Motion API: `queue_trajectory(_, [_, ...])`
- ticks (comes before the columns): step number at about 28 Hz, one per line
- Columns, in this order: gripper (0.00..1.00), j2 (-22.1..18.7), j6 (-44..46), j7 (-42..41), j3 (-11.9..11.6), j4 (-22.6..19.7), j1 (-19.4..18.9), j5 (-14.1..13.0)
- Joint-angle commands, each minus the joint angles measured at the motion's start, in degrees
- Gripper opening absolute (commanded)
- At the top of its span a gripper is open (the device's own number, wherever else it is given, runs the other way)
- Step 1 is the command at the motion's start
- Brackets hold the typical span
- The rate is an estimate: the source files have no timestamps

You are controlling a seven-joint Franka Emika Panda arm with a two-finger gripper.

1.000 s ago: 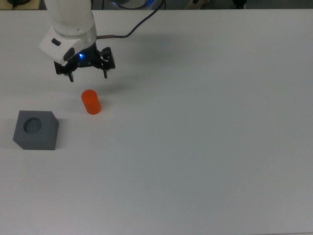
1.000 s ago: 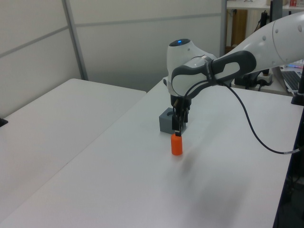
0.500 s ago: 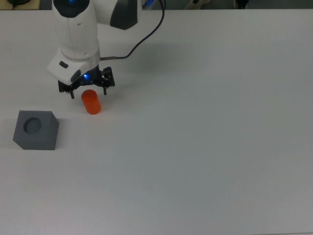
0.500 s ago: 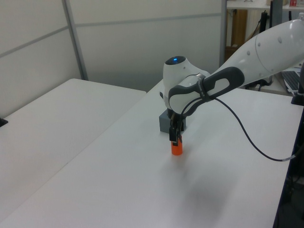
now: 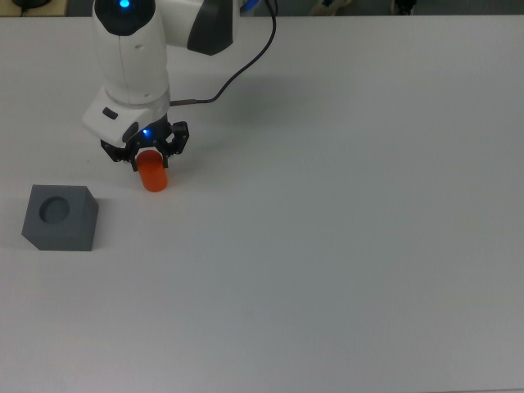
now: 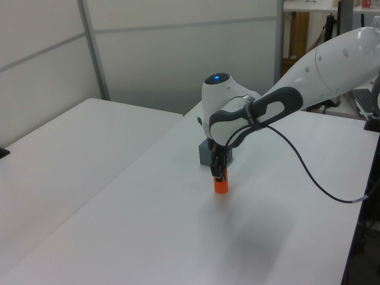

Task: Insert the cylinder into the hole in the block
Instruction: 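Close the gripper on the orange cylinder, then lift the orange cylinder and carry it over the grey block's hole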

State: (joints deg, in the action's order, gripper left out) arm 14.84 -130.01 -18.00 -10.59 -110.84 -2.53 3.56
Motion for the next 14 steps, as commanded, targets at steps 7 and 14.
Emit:
queue_trajectory(7, [0.09, 0.3, -0.1, 0.0, 0.2, 5.3, 1.5, -2.2])
queue_trajectory(14, [0.1, 1.0, 2.3, 0.0, 0.0, 15.3, 7.1, -13.1])
